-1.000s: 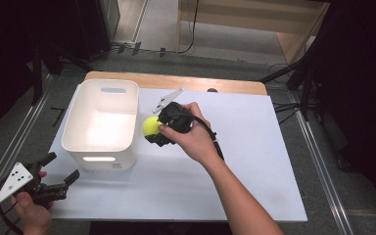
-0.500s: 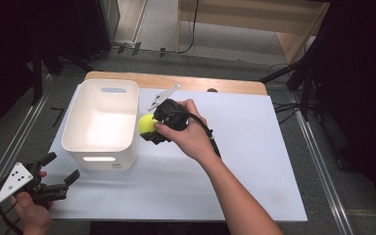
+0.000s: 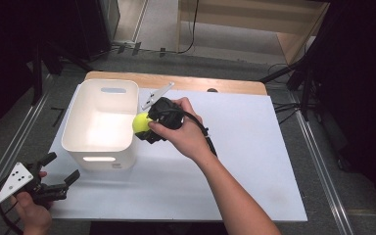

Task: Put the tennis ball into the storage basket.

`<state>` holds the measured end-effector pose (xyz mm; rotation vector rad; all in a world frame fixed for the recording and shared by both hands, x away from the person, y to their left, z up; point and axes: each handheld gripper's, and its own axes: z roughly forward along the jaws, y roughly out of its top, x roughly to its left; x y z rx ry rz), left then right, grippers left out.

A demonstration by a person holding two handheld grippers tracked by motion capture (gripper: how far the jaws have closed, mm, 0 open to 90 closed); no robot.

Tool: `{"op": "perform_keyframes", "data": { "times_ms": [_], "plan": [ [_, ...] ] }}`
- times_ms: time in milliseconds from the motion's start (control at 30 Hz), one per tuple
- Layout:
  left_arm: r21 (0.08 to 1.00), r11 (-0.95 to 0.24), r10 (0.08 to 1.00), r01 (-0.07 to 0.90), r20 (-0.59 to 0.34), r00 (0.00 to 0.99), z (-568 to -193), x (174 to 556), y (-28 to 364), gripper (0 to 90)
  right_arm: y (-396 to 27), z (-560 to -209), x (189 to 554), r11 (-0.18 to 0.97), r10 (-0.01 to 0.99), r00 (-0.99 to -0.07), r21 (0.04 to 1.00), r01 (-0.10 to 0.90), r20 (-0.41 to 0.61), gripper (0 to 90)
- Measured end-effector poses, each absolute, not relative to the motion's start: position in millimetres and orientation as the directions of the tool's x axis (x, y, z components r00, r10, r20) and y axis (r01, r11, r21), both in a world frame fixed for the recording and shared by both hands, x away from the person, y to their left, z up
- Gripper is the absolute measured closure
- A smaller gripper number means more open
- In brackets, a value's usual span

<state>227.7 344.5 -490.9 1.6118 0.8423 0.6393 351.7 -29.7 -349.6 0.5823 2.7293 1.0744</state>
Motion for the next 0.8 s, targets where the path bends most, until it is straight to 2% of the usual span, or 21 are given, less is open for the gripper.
{"op": "perform_keyframes", "data": {
  "times_ms": [800],
  "plan": [
    [0.979, -0.094, 0.802, 0.183, -0.035, 0.597, -491, 228, 345, 0.0, -1, -342, 352, 0.672, 0.377, -0.926, 0.689, 0.272, -0.002, 24.0]
  ]
}}
